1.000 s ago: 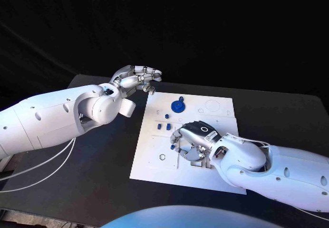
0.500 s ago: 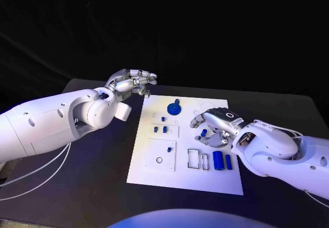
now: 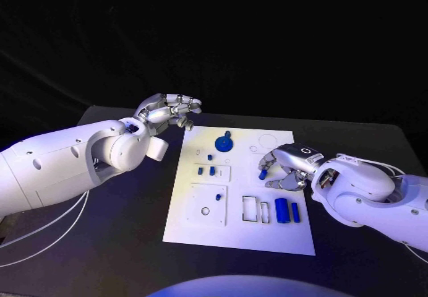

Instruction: Assemble the parts on the task board

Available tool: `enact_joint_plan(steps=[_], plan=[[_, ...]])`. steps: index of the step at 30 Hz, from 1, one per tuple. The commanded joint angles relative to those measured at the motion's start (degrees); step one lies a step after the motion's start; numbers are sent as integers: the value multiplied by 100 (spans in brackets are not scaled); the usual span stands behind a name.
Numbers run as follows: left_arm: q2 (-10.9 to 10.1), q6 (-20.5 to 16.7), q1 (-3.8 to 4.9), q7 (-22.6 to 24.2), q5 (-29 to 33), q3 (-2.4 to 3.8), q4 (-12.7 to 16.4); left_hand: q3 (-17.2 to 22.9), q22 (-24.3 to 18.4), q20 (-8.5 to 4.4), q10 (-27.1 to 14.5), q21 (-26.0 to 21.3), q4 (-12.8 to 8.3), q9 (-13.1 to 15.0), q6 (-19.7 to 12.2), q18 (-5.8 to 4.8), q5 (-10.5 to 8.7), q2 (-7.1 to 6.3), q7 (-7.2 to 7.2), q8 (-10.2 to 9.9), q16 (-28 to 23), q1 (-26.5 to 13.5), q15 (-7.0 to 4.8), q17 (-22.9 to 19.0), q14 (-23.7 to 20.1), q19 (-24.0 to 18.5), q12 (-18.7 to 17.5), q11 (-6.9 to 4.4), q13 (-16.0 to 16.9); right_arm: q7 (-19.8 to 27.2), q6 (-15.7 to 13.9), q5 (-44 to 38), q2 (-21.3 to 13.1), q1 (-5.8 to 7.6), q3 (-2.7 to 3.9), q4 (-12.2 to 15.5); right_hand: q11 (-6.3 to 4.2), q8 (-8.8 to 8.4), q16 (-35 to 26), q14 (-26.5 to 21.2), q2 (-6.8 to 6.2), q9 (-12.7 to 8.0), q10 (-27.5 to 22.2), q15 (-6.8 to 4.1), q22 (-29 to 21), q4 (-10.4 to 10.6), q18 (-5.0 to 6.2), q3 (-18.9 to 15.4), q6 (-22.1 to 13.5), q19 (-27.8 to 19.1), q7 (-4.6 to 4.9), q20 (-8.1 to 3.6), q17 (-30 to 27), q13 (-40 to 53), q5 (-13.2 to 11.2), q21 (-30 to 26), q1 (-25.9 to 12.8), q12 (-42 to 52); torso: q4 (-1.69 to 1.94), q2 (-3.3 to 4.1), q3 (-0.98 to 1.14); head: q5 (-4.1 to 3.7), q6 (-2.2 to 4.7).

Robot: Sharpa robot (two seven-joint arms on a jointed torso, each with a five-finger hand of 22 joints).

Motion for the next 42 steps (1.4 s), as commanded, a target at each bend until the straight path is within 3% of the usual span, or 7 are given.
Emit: enact_joint_plan(steps=[1,4,11,18,27,37,42], plan=[[8,107,2,22,25,2,8,23,-5,17,-36,-24,15,10,-43,104,-18,-4,8,25,-21,-58,1,-5,-25,-18,4,11,-8,-32,131,-31,55,0,1,-53,-39,0,44,22,6,-18,14,26,261,49,42,40,49,7,35,-6,-1,-7,16,28,88,57,11,3,-6,-7,4],[3,106,2,21,25,1,9,23,-5,17,-36,-24,15,10,-43,104,-18,-4,8,25,-21,-58,1,-5,-25,-18,4,11,-8,-21,65,-30,107,-5,0,-95,-56,9,71,32,26,-58,72,10,302,104,28,192,92,49,49,-19,19,-10,-5,74,158,111,6,5,-8,4,10],[-11,101,2,18,25,1,18,24,-7,18,-42,-29,15,12,-43,105,-18,1,9,31,-14,-57,3,0,-24,-17,7,12,-8,-30,-69,-26,171,-12,0,-186,-108,111,183,68,-30,-161,450,-40,495,285,-31,1131,396,209,113,-68,105,-29,-248,290,174,169,4,3,-9,-3,-6],[-17,98,2,10,25,1,22,24,-7,19,-44,-32,17,13,-44,105,-18,4,9,33,-12,-60,4,0,-24,-17,9,13,-7,-33,-76,-20,208,-15,-1,-212,-250,364,292,97,-81,-33,1066,-146,687,290,-85,1902,768,343,-7,-157,215,35,-401,514,64,163,-1,0,-2,5,-16],[-21,102,2,4,26,1,23,25,-8,20,-45,-34,19,14,-44,105,-17,10,10,35,-13,-62,4,-5,-26,-16,11,14,-7,-96,-112,-100,240,-22,-1,-221,-363,583,326,107,-10,171,1386,-240,752,134,-102,2097,929,381,-100,-250,246,139,-428,578,48,153,-4,2,0,-7,-29],[-26,112,2,-7,25,0,12,29,-9,21,-47,-37,20,15,-46,105,-17,18,10,38,-9,-60,5,-4,-26,-15,14,14,-7,-283,-360,-135,206,-17,2,-139,-371,616,336,112,2,211,1405,-250,775,105,-110,2122,934,398,-106,-262,263,152,-424,607,43,135,-1,-7,-3,-18,-35],[-24,118,1,-9,25,-1,-13,32,-10,22,-52,-40,18,16,-48,106,-16,23,9,40,-7,-55,5,-8,-28,-13,16,14,-7,-298,-394,49,119,85,23,76,-369,623,334,111,-3,222,1404,-250,775,102,-110,2124,932,398,-106,-264,256,155,-424,606,31,126,-6,-14,-3,-12,-31]])
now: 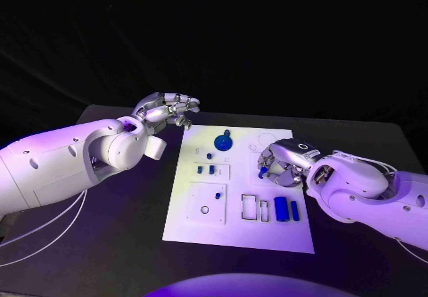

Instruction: Assemble the parts on the task board

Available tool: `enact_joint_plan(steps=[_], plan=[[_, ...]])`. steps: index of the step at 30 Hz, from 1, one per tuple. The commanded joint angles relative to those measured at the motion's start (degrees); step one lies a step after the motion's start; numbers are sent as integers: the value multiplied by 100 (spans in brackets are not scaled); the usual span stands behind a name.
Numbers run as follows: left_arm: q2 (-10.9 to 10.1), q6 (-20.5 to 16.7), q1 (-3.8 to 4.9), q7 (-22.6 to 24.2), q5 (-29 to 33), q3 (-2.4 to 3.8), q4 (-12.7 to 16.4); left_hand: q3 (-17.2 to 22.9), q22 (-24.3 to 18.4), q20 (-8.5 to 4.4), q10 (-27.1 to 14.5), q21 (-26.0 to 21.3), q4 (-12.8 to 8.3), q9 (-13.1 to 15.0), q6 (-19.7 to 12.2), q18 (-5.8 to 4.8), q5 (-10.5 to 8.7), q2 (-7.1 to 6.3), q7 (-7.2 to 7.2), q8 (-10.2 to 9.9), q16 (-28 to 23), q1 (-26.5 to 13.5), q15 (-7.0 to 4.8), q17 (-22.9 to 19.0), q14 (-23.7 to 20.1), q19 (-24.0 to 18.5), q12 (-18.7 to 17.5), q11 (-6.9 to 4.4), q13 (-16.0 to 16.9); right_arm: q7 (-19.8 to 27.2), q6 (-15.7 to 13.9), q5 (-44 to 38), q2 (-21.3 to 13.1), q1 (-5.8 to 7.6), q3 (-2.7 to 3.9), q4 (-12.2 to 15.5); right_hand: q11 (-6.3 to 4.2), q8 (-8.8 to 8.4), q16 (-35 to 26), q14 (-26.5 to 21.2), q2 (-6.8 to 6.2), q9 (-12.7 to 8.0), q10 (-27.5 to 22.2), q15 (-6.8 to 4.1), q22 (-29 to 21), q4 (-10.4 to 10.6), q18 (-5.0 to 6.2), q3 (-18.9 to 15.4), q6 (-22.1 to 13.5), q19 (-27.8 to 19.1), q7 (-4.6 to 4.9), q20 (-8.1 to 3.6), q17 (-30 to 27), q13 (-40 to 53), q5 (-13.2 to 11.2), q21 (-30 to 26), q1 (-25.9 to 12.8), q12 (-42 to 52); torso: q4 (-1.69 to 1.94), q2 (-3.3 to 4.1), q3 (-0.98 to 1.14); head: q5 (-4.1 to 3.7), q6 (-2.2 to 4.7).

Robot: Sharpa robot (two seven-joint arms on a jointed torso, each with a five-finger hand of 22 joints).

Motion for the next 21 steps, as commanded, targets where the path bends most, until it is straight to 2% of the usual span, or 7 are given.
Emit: enact_joint_plan(steps=[1,7,10,15,21], plan=[[11,98,1,15,25,2,-11,16,-6,21,-32,-40,1,7,-49,106,-16,23,9,20,-8,-55,5,-9,-29,-13,16,-8,-7,-95,-131,152,-49,117,24,182,13,39,36,100,59,124,37,-32,772,-7,-110,17,31,4,-4,-20,0,-6,25,25,4,-11,1,-2,0,6,6],[32,105,-3,18,25,-2,-38,16,-6,21,-32,-40,1,7,-49,106,-16,23,9,20,-8,-55,5,-9,-29,-13,16,-8,-7,-77,-154,386,-115,362,41,544,14,46,36,101,58,135,34,-31,779,-8,-112,20,28,9,-4,-21,-1,-4,27,33,-8,-21,5,-10,-5,16,3],[45,109,-6,20,25,-5,-50,16,-6,21,-32,-40,1,7,-49,106,-16,23,9,20,-8,-55,5,-9,-29,-13,16,-8,-7,-50,-174,445,-32,425,44,687,14,47,39,102,58,136,34,-31,776,-8,-111,21,28,7,-5,-21,5,-3,27,29,-10,-22,3,-6,-6,37,9],[67,110,-10,25,28,-12,-69,16,-6,21,-32,-40,1,7,-49,106,-16,23,9,20,-8,-55,5,-9,-29,-13,16,-8,-7,33,-307,365,319,396,33,726,12,56,48,106,61,153,33,-33,782,-24,-113,36,17,11,-5,-23,19,1,34,36,-11,-37,-7,-5,0,94,2],[97,112,-12,29,31,-27,-92,16,-6,21,-32,-40,1,7,-49,106,-16,23,9,20,-8,-55,5,-9,-29,-13,16,-8,-7,164,-420,235,814,255,-11,607,16,60,51,107,59,170,29,-32,798,-43,-119,52,-3,23,1,-25,21,5,36,56,-14,-56,3,-17,-15,118,15]])
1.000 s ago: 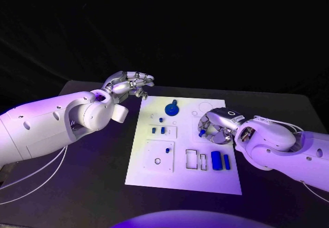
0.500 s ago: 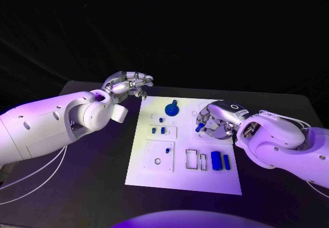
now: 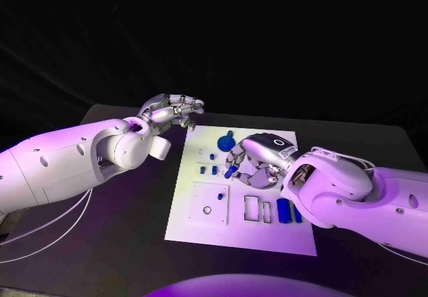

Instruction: Assemble the parts on the task board

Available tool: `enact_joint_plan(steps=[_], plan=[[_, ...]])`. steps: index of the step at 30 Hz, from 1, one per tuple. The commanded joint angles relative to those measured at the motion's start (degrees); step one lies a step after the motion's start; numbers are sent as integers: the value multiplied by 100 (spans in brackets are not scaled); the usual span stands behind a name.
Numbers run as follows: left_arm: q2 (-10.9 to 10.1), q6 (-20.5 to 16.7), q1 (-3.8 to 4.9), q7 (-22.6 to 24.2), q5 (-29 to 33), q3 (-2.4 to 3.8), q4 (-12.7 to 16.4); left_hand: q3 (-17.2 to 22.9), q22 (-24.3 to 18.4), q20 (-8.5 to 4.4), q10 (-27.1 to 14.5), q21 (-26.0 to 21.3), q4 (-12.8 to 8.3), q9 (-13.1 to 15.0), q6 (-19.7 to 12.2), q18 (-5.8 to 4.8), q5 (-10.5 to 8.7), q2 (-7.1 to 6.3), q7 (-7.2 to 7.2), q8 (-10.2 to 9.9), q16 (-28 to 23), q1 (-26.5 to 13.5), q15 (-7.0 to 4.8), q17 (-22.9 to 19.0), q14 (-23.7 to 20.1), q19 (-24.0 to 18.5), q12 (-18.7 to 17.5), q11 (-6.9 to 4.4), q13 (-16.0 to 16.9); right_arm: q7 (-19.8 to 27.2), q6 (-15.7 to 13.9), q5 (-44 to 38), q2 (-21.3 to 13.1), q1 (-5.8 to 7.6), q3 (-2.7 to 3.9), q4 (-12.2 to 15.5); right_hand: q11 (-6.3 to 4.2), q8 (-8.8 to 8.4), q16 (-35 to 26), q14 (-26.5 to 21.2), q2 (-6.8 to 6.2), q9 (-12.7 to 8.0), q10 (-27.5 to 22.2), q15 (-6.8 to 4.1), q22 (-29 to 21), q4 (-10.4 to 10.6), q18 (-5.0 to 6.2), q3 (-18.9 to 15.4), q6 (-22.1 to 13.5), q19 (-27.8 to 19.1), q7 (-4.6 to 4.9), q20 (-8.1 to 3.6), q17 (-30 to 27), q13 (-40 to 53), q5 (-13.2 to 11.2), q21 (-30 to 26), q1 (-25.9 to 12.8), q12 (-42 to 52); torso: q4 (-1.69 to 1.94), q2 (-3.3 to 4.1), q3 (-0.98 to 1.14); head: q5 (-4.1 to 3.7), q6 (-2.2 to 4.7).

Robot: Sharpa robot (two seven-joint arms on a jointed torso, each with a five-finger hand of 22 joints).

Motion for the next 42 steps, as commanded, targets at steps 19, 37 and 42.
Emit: enact_joint_plan(steps=[19,37,42], plan=[[105,115,-1,31,39,-19,-40,18,-8,24,-46,-51,-2,13,-55,107,-17,30,11,31,-1,-53,7,-18,-36,-9,25,-5,-7,331,69,-185,914,-628,-111,-513,34,67,20,103,53,205,12,-27,783,-53,-111,58,-15,8,5,-24,-22,23,26,-13,-20,-69,-1,-1,-5,145,-64],[114,145,-1,22,45,-28,-49,16,-9,26,-51,-56,2,15,-56,107,-17,33,12,37,1,-59,9,-23,-40,-7,30,-3,-6,286,369,-279,971,-762,-134,-658,41,74,16,100,52,224,9,-20,783,-62,-111,62,-34,6,10,-20,-35,29,24,-16,-50,-87,-5,-2,-7,162,-93],[109,143,-1,19,45,-29,-50,16,-9,26,-51,-56,2,15,-56,107,-17,33,12,37,1,-59,9,-23,-40,-7,30,-3,-6,289,437,-292,950,-768,-137,-650,41,76,12,98,52,227,12,-19,778,-63,-109,62,-34,1,10,-19,-44,31,25,-24,-55,-89,-2,-4,-4,167,-100]])
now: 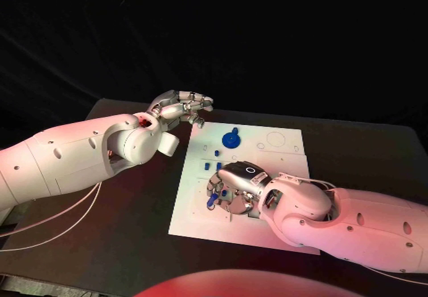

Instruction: Assemble the parts on the task board

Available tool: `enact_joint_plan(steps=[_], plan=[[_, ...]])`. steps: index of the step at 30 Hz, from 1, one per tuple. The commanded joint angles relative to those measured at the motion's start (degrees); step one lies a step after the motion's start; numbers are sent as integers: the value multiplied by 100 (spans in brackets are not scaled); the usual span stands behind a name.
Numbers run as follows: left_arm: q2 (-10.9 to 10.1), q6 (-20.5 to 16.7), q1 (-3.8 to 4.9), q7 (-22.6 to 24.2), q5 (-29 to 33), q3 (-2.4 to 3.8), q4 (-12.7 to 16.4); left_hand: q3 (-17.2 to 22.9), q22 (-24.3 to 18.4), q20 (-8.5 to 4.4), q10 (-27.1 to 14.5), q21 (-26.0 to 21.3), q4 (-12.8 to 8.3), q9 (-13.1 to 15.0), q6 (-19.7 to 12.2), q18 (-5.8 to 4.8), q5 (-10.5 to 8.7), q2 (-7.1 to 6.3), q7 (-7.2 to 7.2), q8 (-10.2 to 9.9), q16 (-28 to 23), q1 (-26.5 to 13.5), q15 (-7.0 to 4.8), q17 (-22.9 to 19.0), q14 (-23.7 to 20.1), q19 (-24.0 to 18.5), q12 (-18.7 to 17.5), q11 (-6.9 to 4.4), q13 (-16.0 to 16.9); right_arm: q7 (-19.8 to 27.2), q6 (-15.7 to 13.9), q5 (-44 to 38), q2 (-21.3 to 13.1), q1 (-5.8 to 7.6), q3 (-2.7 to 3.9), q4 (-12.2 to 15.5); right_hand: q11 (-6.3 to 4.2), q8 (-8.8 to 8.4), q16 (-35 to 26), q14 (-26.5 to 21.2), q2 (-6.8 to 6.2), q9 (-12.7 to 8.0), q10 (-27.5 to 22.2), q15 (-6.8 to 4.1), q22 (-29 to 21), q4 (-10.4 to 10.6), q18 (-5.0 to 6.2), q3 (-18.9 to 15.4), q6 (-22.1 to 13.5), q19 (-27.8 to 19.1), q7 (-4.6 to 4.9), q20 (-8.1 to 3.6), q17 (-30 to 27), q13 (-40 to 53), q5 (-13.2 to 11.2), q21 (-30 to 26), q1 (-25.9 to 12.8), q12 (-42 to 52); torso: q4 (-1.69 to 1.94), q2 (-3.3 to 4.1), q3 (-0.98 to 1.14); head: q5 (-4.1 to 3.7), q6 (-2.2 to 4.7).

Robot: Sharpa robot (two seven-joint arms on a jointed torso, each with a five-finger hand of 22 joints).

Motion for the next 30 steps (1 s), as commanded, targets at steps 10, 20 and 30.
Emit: enact_joint_plan(steps=[10,20,30], plan=[[1,97,2,19,36,2,5,16,-9,26,-51,-23,2,8,-35,107,-17,10,-9,39,1,-36,9,-5,-40,-8,30,-3,-6,-13,324,-172,-40,-14,-7,14,30,22,13,97,28,228,28,-19,781,-20,-108,18,42,1,-10,-18,-5,8,17,-24,-33,-34,1,-2,-3,2,-9],[-4,96,1,12,36,1,8,16,-9,26,-51,-23,2,8,-35,107,-17,10,-9,39,1,-36,9,-5,-40,-8,30,-3,-6,-65,428,-261,22,-18,-14,-23,30,27,9,95,27,236,32,-19,782,-23,-109,17,40,1,-11,-17,-14,11,17,-24,-44,-38,3,-3,-4,1,-21],[-15,97,1,3,36,0,16,16,-11,28,-61,-32,2,11,-41,108,-15,16,-9,46,7,-37,10,-12,-44,-4,38,-2,-5,-97,464,-344,50,-19,-20,-16,33,32,2,90,2,259,29,-16,781,-39,-107,9,15,-3,-12,-14,-29,21,14,-31,-91,-61,-1,-2,-6,7,-29]])
